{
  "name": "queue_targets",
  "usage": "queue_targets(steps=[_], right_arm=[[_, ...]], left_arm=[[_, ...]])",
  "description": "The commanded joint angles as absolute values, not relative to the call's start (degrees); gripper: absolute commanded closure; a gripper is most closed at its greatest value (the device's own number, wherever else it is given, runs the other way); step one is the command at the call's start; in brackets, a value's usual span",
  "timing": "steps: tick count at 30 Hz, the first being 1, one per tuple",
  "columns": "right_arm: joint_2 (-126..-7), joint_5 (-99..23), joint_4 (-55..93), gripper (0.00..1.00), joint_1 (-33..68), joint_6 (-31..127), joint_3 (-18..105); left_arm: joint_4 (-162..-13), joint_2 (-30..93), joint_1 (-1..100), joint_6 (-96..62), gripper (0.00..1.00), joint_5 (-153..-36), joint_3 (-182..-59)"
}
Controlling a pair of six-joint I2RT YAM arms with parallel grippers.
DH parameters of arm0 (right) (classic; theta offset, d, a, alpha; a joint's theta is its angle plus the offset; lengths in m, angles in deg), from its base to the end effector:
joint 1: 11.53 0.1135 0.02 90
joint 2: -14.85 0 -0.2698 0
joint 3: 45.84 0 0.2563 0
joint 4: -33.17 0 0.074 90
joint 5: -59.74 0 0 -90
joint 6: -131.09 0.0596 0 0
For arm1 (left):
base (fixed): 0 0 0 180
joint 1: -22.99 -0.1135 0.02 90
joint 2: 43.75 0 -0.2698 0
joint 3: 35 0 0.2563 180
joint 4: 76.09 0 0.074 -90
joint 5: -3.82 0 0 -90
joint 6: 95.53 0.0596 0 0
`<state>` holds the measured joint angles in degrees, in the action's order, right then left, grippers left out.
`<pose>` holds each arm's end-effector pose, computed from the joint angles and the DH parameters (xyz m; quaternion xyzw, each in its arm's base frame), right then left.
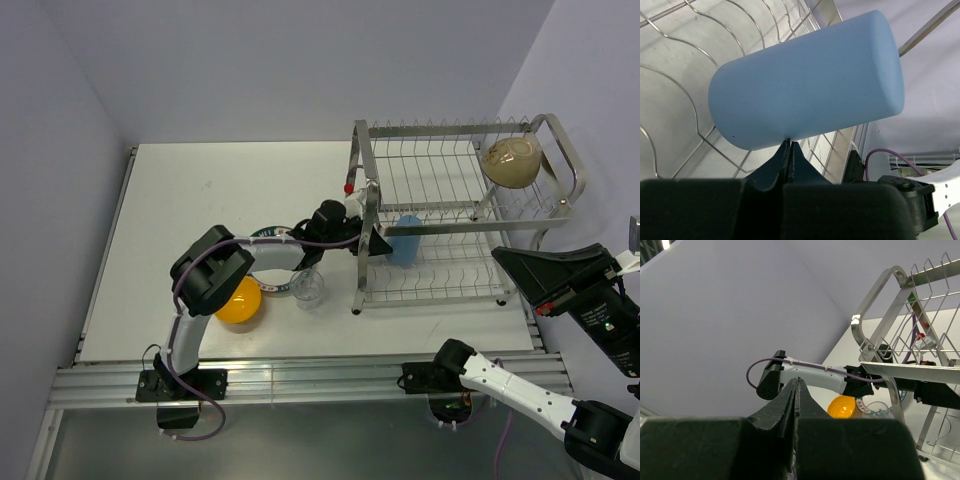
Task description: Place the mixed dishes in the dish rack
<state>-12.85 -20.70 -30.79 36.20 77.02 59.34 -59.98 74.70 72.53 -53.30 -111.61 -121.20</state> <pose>-0.0157 -0.0320 0.5202 0.0017 0.6203 0.4836 0.6176 0.2972 -0.3880 0.1784 0.1443 0.7776 -0.5562 0.2551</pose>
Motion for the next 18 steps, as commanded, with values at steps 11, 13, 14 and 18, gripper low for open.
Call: queue_targets(steps=[11,13,14,18], right_arm=[[-13.71,-20.51,-30.29,1.0,36.02,77.39,60.34],[-13.62,-20.51,-30.3,1.0,36.02,77.48,60.17],[-13.62,-20.51,-30.21,1.0,36.02,77.57,60.16],[-13.71,-20.68,-29.86,1.0,36.02,77.48,59.9]], left_arm=[[-58.96,79.82,74.85,-54.58,1.0,-113.43,-129.66],[-58.7,79.83,74.85,-54.75,1.0,-113.43,-129.58],[-58.7,79.56,74.85,-54.84,1.0,-113.34,-129.49],[-58.61,77.72,74.15,-54.23,1.0,-113.34,-127.47]])
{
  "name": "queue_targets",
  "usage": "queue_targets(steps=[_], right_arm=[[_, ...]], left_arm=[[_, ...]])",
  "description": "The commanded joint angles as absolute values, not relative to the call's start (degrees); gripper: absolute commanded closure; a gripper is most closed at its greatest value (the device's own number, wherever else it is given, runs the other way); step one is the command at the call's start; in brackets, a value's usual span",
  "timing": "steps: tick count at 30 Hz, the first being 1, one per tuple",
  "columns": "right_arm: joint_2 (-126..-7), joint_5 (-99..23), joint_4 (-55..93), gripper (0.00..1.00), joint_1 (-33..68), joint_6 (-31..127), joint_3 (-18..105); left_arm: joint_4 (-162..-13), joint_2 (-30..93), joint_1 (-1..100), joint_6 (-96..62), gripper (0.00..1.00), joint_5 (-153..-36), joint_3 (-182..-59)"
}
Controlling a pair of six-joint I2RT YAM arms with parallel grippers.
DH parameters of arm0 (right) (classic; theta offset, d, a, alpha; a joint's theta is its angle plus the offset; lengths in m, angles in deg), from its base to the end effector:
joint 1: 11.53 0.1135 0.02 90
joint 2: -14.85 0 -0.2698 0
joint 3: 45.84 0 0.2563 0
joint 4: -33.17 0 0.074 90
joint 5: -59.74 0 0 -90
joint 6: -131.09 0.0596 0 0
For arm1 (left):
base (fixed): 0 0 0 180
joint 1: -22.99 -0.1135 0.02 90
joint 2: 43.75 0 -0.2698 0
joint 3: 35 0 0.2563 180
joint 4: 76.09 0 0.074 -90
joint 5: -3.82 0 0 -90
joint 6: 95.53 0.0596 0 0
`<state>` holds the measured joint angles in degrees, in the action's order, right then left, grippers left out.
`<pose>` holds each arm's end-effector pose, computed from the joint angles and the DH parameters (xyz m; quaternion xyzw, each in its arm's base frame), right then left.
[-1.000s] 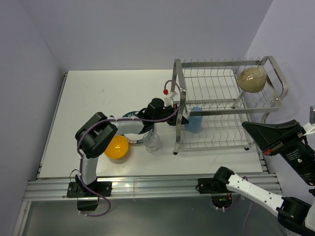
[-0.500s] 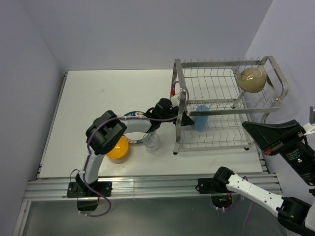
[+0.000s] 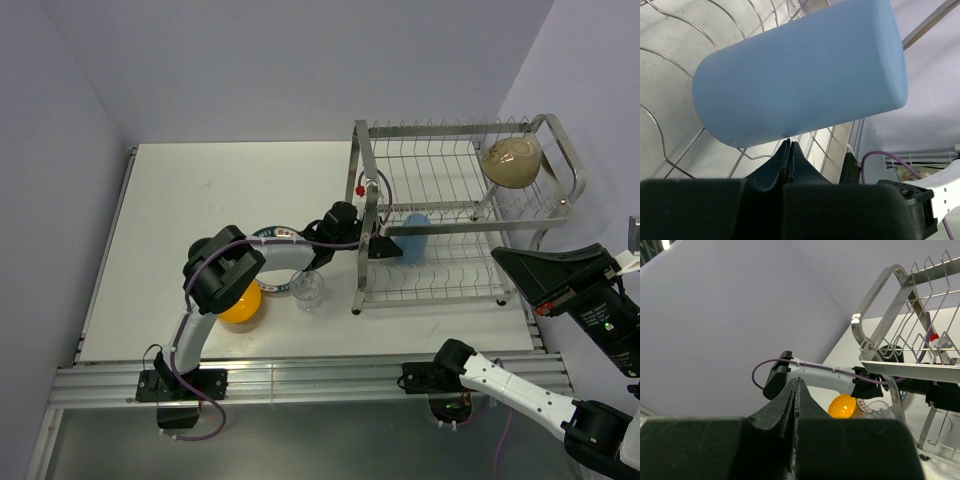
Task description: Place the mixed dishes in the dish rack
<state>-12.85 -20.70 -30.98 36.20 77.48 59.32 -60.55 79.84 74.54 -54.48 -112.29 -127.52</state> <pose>-0.0156 -0.0318 0.5197 0.0040 0.6217 0.4852 0.6149 0.2976 -0.4170 0.1718 0.1542 0.7723 -0.5682 0.2386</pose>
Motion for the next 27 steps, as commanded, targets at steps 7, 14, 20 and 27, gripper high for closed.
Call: queue_targets(steps=[7,14,20,27], right_arm=[[-12.83,-20.94,-28.1,1.0,36.02,77.66,57.88],[-12.13,-20.86,-27.4,1.0,36.02,77.48,56.92],[-12.48,-20.33,-27.65,1.0,36.02,77.13,56.56],[-17.39,-22.34,-30.12,1.0,36.11,75.55,60.16]], left_arm=[[-58.26,71.67,72.3,-51.68,0.92,-114.57,-122.11],[-55.27,65.59,68.26,-52.47,0.79,-114.66,-114.81],[-59.74,58.67,66.59,-51.33,0.66,-112.73,-111.74],[-78.09,45.04,63.43,-50.18,0.59,-103.07,-107.25]])
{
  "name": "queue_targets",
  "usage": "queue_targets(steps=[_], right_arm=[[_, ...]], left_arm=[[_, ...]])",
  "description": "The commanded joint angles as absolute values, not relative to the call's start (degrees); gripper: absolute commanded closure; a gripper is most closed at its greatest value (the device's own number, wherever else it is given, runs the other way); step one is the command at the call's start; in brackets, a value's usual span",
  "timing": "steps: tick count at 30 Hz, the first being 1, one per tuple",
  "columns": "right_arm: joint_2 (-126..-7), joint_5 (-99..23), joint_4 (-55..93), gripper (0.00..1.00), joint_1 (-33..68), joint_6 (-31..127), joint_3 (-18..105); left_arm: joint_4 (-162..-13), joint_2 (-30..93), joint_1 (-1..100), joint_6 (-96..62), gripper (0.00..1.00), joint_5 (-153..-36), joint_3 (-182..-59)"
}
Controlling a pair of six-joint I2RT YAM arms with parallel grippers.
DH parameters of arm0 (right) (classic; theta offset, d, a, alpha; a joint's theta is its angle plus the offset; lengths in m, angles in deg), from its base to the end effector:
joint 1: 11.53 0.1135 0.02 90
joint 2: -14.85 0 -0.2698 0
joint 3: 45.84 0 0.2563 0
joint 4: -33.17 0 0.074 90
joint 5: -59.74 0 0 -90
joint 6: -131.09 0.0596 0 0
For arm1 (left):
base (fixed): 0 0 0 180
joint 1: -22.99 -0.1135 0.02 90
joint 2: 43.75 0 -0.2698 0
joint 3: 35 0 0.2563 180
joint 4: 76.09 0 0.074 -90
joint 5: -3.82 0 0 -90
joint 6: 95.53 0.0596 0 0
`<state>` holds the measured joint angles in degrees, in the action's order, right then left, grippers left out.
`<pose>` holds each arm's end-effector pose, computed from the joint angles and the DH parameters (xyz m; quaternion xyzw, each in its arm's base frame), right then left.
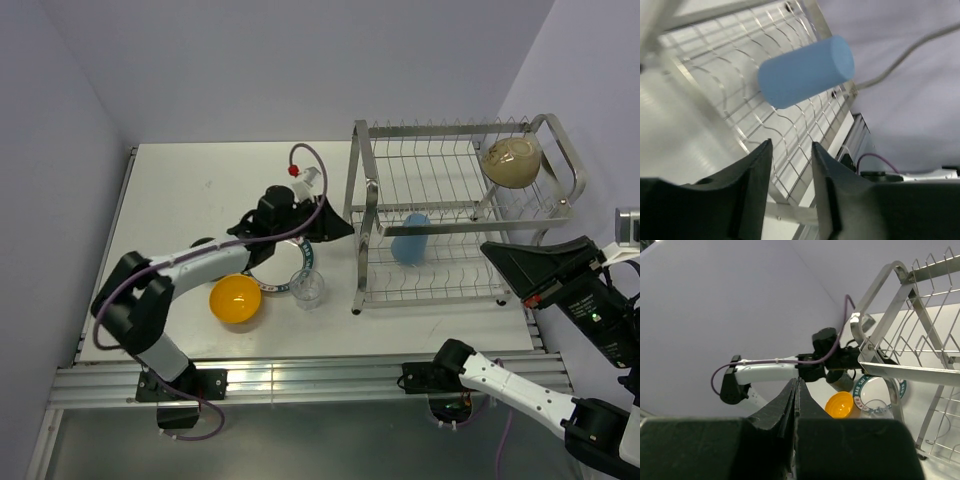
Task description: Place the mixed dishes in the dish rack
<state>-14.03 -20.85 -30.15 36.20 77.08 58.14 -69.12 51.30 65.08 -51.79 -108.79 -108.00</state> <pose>-0.0065 -0.0216 0.5186 -0.0010 0.6319 0.4775 0.6105 0.2858 -0.2891 0.2525 0.0908 0.7822 -0.5272 0.3193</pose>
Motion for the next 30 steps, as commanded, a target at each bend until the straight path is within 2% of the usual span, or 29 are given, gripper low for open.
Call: queue_targets(steps=[1,4,6,7,10,17,23,30], right_arm=[[-17.84,-22.7,-30.55,1.0,36.11,75.37,60.34],[-19.51,-24.19,-31.43,0.96,36.11,74.93,60.26],[-20.21,-24.9,-31.35,0.79,36.02,75.02,59.64],[-20.3,-25.68,-30.83,0.66,36.02,75.02,58.68],[-20.65,-27.09,-29.6,0.54,36.11,74.84,57.36],[-21.79,-28.94,-29.24,0.5,36.02,74.84,56.48],[-22.41,-29.91,-29.42,0.5,36.11,75.28,55.51],[-21.71,-31.31,-28.8,0.5,36.11,75.55,53.93]], left_arm=[[-80.99,41.89,63.34,-49.75,0.56,-101.4,-107.34],[-96.71,37.04,63.25,-49.3,0.48,-91.48,-109.61],[-109.02,35.88,63.25,-50.62,0.46,-84.36,-112.51],[-112.1,35.01,63.16,-51.49,0.44,-82.94,-113.65],[-117.84,32.73,63.16,-52.29,0.43,-80.47,-112.88],[-124.69,28.15,63.16,-59.14,0.43,-76.43,-108.57],[-139.19,28.5,63.16,-70.91,0.45,-70.99,-109.1],[-145.44,30.69,62.2,-77.95,0.42,-69.57,-108.74]])
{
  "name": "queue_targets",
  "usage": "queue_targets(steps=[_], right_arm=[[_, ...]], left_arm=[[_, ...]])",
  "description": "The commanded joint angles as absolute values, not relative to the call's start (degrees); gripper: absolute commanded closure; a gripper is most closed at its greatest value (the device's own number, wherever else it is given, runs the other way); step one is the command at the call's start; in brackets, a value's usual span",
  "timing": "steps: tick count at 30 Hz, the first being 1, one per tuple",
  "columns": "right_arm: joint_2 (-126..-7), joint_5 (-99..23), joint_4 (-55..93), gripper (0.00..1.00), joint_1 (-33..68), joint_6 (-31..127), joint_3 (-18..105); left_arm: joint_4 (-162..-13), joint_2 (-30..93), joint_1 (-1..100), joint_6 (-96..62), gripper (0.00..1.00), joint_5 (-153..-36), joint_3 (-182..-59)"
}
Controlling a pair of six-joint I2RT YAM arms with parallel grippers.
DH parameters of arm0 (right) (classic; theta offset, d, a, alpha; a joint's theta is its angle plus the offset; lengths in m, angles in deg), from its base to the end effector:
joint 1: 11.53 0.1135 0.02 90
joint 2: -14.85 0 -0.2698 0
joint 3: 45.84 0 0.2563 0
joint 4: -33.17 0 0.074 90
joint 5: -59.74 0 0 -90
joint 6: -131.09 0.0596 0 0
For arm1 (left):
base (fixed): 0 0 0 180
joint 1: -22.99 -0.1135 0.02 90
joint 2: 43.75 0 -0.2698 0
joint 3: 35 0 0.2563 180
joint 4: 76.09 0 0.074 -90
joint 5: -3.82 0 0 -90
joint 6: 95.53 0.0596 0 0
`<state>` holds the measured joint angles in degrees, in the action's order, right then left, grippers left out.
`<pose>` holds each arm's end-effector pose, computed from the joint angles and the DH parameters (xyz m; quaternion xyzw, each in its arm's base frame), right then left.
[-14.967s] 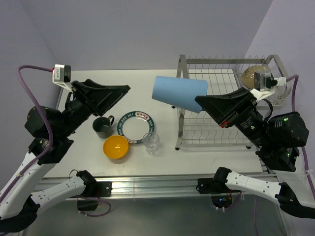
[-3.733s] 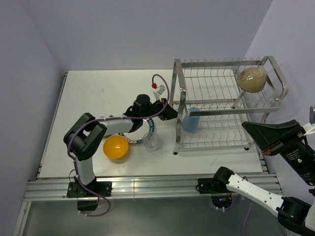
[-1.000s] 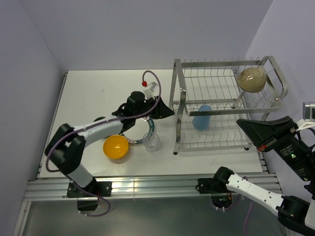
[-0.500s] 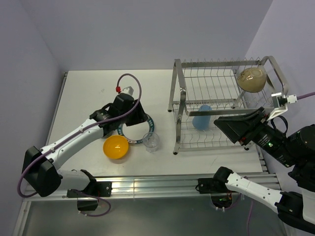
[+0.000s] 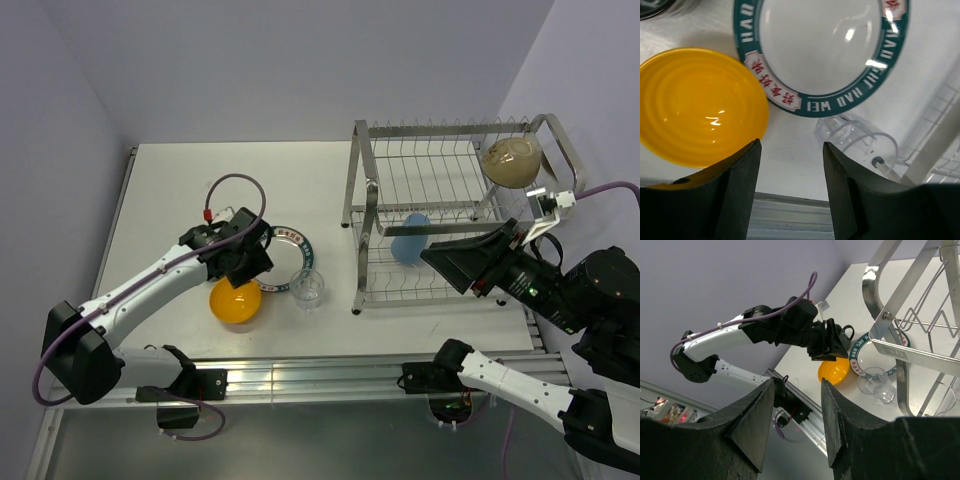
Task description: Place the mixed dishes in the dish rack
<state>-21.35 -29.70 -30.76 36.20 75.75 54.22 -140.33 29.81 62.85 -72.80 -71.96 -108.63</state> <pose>0.0333 0.0357 0.5028 -0.0771 0.7033 0.4628 0.5340 0.2069 -0.1537 0.2540 -0.2560 0.9331 -0.1068 0.2288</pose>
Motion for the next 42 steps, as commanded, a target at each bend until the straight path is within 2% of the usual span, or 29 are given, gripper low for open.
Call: queue_targets(steps=[1,6,12,20,26,29,33,36,42], right_arm=[[-21.71,-31.4,-28.89,0.5,36.11,75.46,53.92],[-21.09,-31.32,-28.98,0.5,36.02,75.64,53.84],[-19.95,-30.7,-29.24,0.5,36.02,75.28,53.93],[-18.28,-30.35,-29.59,0.51,36.02,75.29,54.01],[-18.19,-28.5,-29.68,0.51,36.11,74.5,54.63],[-18.28,-28.59,-29.24,0.51,36.02,74.23,54.19],[-18.63,-29.12,-28.63,0.52,36.11,74.14,53.84],[-18.98,-29.47,-28.19,0.52,36.11,73.97,53.92],[-19.69,-29.91,-28.01,0.52,36.02,73.88,54.19]], left_arm=[[-146.05,32.26,61.41,-78.39,0.41,-69.74,-109.18],[-149.39,39.46,59.12,-76.9,0.4,-70.97,-111.38],[-148.96,46.06,56.48,-73.74,0.43,-71.59,-114.89],[-148.43,51.43,55.07,-70.84,0.46,-71.15,-117.53],[-147.64,51.09,55.07,-70.57,0.5,-71.76,-114.55],[-147.2,50.73,55.07,-70.66,0.56,-72.21,-113.49],[-147.47,50.56,55.07,-70.31,0.85,-72.03,-113.93],[-147.82,50.91,55.07,-70.05,1.0,-71.24,-114.45],[-149.22,49.16,55.07,-70.31,1.0,-70.89,-115.86]])
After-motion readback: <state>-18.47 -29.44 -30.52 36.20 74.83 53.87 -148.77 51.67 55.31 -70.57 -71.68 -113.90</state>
